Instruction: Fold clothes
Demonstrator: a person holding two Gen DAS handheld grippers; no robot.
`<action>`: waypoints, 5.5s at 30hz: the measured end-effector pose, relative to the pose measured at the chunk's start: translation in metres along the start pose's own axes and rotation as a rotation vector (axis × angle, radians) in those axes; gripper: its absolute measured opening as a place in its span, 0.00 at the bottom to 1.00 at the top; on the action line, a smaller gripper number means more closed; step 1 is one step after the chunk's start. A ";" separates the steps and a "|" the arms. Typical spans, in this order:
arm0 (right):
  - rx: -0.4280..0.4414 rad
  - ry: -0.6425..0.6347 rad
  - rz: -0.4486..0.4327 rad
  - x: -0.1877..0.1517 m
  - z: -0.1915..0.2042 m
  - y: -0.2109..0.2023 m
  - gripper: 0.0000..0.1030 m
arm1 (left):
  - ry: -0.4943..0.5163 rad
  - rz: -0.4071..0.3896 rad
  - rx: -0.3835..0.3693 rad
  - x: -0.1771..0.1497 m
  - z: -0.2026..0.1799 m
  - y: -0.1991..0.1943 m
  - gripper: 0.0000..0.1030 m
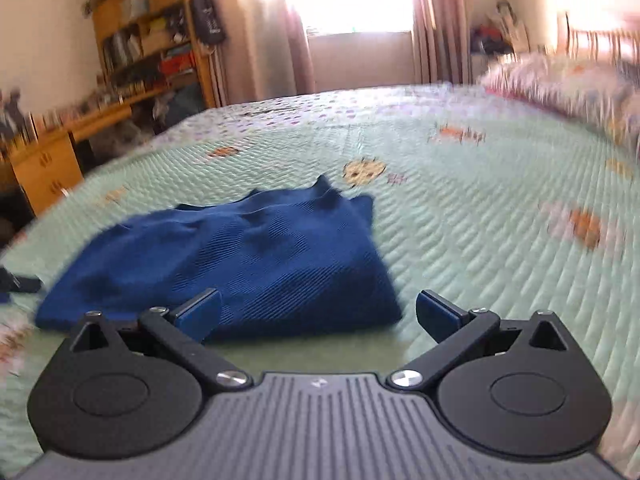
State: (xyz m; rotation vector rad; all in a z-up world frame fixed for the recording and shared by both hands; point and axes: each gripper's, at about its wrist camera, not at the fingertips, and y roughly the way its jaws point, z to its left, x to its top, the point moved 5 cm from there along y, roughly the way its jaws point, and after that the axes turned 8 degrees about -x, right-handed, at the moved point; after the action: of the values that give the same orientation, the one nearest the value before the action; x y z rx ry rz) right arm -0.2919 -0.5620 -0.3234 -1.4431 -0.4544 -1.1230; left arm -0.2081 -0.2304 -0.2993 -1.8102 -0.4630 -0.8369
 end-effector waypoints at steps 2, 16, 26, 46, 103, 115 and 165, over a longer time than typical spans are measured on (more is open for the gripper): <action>0.040 0.054 0.026 -0.007 0.007 -0.002 1.00 | 0.018 0.008 -0.026 -0.008 -0.011 -0.013 0.99; 0.283 0.404 0.140 -0.018 0.009 -0.058 1.00 | -0.059 -0.002 -0.075 -0.035 0.015 -0.087 0.99; 0.406 0.585 0.214 -0.028 -0.034 -0.071 1.00 | -0.189 0.011 -0.106 -0.002 0.064 -0.087 0.99; 0.150 0.346 0.229 0.009 0.022 -0.047 1.00 | 0.145 0.119 0.038 0.008 -0.060 -0.029 0.99; 0.131 0.053 0.197 0.042 0.119 -0.088 1.00 | 0.121 0.088 0.038 0.011 -0.064 -0.088 0.99; 0.128 0.069 0.230 0.028 0.117 -0.082 1.00 | 0.123 0.102 0.038 0.008 -0.065 -0.082 0.99; 0.137 0.185 0.297 0.001 0.084 -0.064 1.00 | 0.067 0.155 0.067 -0.004 -0.025 -0.058 0.99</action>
State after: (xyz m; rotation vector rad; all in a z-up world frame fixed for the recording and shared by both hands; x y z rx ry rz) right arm -0.3124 -0.4705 -0.2750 -1.2277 -0.1753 -0.9550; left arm -0.2571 -0.2308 -0.2589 -1.7271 -0.3002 -0.7640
